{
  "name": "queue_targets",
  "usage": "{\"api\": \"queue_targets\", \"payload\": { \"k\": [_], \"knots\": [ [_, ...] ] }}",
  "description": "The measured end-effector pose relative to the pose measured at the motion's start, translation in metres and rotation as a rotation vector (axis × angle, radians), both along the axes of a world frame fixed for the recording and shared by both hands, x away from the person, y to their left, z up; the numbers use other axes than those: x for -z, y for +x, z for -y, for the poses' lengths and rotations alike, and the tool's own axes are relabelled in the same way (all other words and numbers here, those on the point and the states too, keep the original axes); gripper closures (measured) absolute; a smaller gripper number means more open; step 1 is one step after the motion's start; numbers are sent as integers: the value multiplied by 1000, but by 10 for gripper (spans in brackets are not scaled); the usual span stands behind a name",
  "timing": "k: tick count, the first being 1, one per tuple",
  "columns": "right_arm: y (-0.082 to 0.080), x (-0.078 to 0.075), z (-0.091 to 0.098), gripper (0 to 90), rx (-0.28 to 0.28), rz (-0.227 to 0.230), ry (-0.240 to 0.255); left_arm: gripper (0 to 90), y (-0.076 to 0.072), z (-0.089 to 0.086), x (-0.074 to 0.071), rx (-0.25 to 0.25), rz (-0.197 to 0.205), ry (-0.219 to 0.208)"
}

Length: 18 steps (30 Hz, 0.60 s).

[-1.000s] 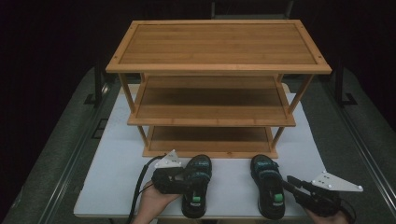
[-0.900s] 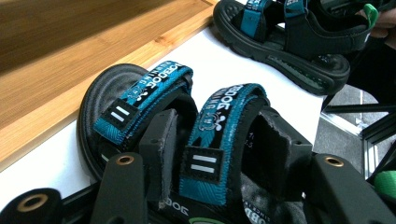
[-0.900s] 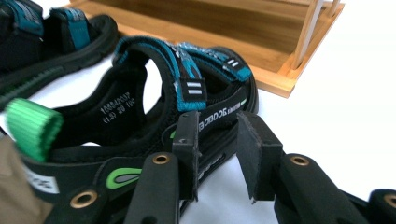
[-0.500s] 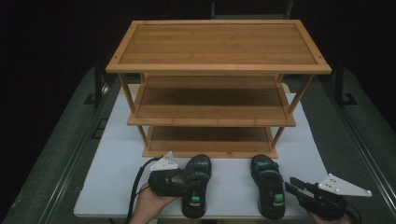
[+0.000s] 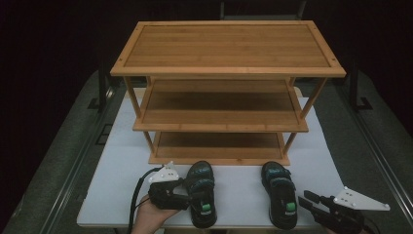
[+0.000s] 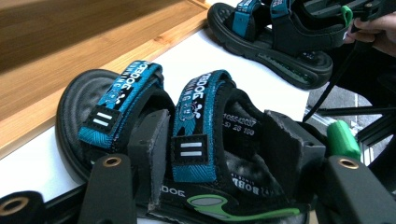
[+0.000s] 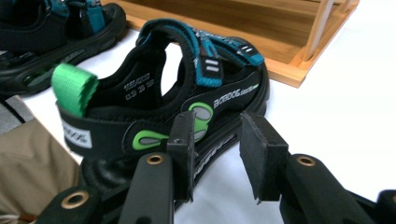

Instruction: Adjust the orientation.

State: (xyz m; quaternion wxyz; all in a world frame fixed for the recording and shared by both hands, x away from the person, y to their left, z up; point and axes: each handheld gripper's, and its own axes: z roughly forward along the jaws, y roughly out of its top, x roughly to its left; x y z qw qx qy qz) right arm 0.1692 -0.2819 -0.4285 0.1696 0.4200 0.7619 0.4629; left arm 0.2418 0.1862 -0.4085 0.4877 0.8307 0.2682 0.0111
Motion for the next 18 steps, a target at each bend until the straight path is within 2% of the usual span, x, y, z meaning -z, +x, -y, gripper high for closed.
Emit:
{"api": "queue_targets", "payload": {
  "k": [10,13,15,18],
  "knots": [
    [-7,6,-2,625,-50,-9,-18,370,-11,-8,-2,-13,15,-7],
    [-7,6,-2,620,-56,-4,-17,363,-13,-11,-2,-22,13,-20],
    [-7,6,-2,619,-58,-6,-13,382,-12,-12,-1,-30,9,-23],
    [-6,7,-1,620,-52,-4,-13,467,-8,-10,2,-56,14,3]
  ]
}}
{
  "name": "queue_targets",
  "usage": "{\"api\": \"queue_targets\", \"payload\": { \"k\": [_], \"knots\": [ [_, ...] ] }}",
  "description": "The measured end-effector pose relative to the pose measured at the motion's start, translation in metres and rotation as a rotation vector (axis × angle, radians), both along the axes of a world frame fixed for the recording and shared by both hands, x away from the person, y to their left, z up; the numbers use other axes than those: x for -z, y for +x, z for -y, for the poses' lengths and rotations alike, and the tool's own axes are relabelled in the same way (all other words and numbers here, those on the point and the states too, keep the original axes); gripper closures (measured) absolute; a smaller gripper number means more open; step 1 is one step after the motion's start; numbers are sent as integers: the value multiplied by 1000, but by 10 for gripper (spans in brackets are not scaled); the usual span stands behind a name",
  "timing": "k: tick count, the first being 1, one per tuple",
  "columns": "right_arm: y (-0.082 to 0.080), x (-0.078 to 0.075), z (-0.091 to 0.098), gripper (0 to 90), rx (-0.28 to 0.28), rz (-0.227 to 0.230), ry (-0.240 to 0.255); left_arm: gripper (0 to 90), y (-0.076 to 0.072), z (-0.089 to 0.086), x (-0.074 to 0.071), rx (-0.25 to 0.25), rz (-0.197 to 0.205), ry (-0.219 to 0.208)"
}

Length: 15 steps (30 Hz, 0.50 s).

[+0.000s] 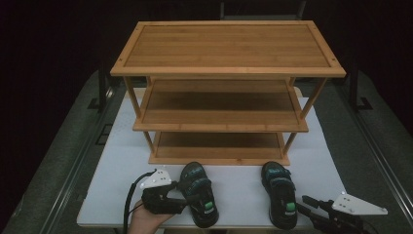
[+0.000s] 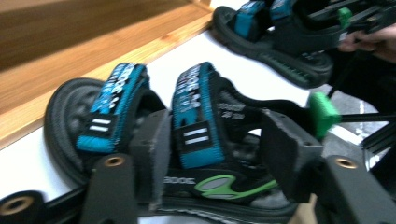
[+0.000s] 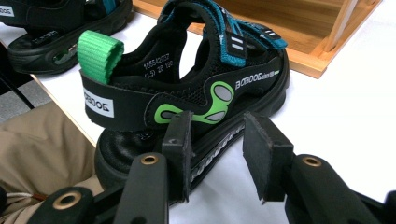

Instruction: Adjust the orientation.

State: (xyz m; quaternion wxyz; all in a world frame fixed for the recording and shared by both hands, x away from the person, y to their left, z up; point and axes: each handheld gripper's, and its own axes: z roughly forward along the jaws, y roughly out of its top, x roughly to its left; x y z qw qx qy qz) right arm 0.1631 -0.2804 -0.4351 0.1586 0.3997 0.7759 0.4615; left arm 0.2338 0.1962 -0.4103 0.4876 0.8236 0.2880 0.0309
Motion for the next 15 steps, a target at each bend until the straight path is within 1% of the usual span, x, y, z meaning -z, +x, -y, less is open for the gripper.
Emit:
{"api": "queue_targets", "payload": {
  "k": [1,3,5,7,8,11,14,15],
  "knots": [
    [0,0,0,620,-1,-1,-2,503,1,1,0,-8,13,16],
    [0,0,0,620,3,-2,-5,556,3,3,1,0,10,18],
    [0,-1,1,620,11,-3,-4,582,5,8,1,10,30,24],
    [1,-4,2,620,16,8,3,592,9,12,-1,25,39,38],
    [1,-6,2,620,18,14,4,597,11,14,-2,28,43,36],
    [2,-12,0,620,19,25,11,628,18,21,-4,47,57,50],
    [4,-16,-3,620,18,30,26,649,22,23,-5,47,67,57],
    [4,-17,-4,620,19,29,33,653,23,22,-5,46,62,55]
  ]
}}
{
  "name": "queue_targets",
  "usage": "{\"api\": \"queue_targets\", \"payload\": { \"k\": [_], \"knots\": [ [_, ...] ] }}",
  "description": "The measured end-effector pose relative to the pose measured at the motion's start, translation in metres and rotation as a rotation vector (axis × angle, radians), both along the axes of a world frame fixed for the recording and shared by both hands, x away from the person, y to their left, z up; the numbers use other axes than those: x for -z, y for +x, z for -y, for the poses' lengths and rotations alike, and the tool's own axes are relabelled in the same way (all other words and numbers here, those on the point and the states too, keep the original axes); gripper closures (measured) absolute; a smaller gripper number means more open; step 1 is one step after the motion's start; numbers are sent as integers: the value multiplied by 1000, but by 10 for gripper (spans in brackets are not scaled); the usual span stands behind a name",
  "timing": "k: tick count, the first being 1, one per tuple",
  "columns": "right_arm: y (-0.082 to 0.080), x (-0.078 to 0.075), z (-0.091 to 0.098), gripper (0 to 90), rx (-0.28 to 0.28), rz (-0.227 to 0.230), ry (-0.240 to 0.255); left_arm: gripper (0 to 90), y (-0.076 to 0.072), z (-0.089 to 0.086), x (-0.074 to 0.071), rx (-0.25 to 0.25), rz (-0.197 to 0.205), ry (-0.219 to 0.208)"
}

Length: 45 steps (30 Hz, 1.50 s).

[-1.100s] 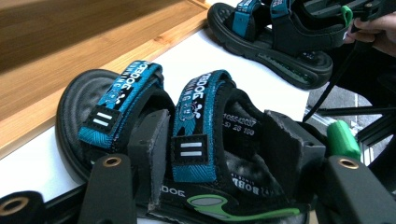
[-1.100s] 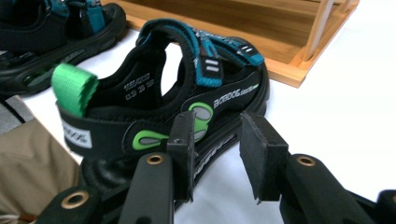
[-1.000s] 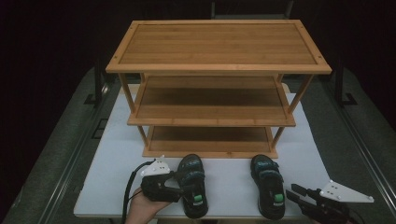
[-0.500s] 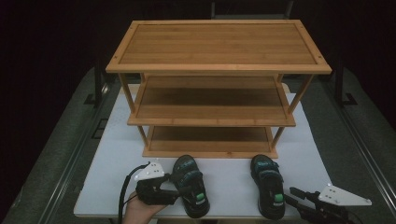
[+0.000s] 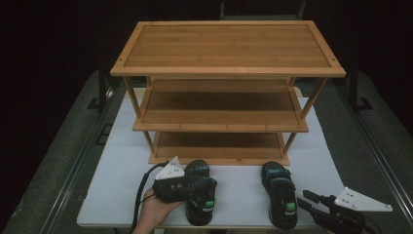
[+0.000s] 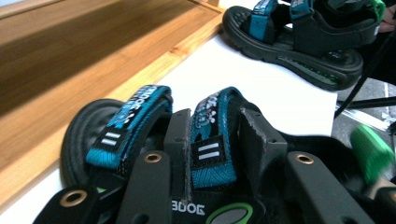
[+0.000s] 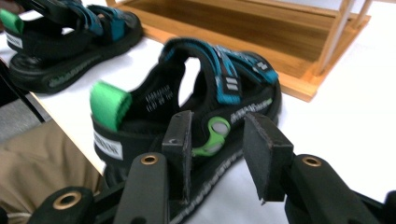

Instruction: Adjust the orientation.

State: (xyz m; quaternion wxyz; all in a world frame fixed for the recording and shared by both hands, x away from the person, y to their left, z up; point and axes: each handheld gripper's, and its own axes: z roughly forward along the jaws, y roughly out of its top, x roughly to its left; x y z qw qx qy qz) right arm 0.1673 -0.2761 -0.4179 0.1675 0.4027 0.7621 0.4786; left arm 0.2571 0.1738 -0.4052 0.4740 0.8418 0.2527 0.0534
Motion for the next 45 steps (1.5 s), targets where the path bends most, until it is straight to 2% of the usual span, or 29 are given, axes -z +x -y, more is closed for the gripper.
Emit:
{"api": "queue_targets", "payload": {
  "k": [4,10,15,19,26,32,34,37,38,40,42,45],
  "knots": [
    [5,-2,-5,617,-2,-7,16,649,-2,-5,1,-12,-1,8],
    [9,-6,-7,617,15,-10,33,540,-10,-15,0,-41,-13,7],
    [14,-8,-14,617,5,-23,13,443,-17,-15,-3,-62,-19,3],
    [18,-7,-21,620,18,-38,-28,394,-19,-15,-4,-89,-51,16],
    [19,-5,-24,637,64,-69,-42,449,-19,-11,-3,-128,-50,44],
    [22,-6,-34,631,96,-89,-84,492,-22,-6,-3,-148,-15,90],
    [24,-6,-38,629,103,-88,-104,553,-20,-6,-1,-145,-6,94],
    [21,-3,-44,666,112,-37,-128,643,-19,-8,0,-138,15,97],
    [21,-3,-43,691,117,-30,-117,658,-18,-10,1,-136,3,81],
    [20,-2,-39,729,138,-16,-109,670,-16,-12,2,-136,-11,52],
    [19,-2,-37,742,145,-9,-106,680,-16,-13,3,-141,-6,41],
    [19,-2,-41,756,153,9,-132,692,-17,-12,3,-152,11,35]
  ]
}}
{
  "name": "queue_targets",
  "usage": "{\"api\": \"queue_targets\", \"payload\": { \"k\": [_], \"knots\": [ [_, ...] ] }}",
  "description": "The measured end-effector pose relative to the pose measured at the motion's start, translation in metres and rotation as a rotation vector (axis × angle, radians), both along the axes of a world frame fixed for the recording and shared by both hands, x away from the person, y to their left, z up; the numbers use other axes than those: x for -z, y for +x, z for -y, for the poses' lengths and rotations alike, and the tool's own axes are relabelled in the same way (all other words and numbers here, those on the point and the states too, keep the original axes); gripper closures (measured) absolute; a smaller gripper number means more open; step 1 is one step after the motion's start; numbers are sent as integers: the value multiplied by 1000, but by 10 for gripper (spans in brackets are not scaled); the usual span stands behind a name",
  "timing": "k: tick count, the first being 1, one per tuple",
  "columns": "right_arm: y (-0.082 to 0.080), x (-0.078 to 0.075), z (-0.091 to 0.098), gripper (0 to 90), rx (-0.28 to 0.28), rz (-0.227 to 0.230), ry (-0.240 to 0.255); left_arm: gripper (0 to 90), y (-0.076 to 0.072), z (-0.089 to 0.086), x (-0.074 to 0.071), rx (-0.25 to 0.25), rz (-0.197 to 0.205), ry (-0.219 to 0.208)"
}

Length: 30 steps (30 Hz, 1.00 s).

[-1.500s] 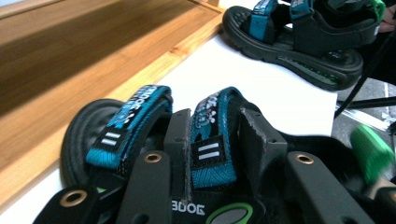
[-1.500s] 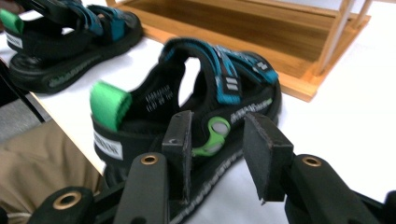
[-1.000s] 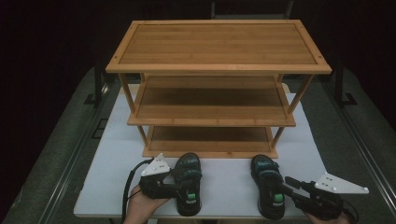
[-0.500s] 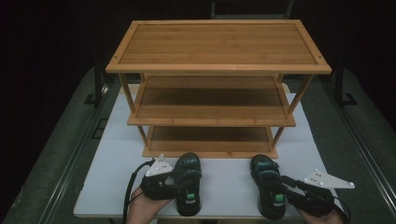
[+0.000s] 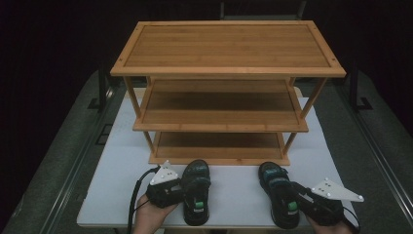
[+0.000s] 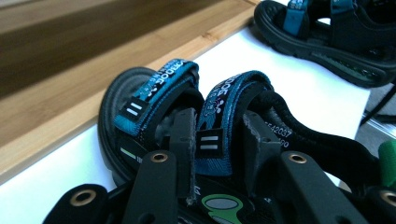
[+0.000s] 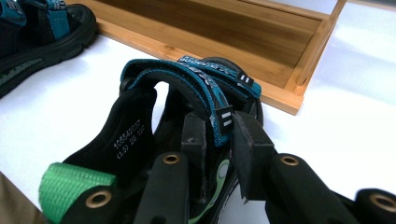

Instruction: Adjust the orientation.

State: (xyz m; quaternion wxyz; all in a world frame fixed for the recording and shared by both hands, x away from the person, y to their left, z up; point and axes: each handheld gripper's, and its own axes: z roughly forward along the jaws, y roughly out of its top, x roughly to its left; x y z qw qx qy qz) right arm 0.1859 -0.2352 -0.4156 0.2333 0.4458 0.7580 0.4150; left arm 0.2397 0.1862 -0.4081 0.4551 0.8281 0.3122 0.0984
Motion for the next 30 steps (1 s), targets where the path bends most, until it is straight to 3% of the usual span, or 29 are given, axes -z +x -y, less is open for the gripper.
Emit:
{"api": "queue_targets", "payload": {
  "k": [7,20,30],
  "knots": [
    [0,-2,-8,820,18,27,-34,703,-1,0,-3,-29,8,-18],
    [4,-5,-14,823,2,13,-2,712,-1,-2,-9,-17,2,-65],
    [6,-11,-31,823,-46,14,34,712,1,-6,-16,-16,13,-92]
  ]
}}
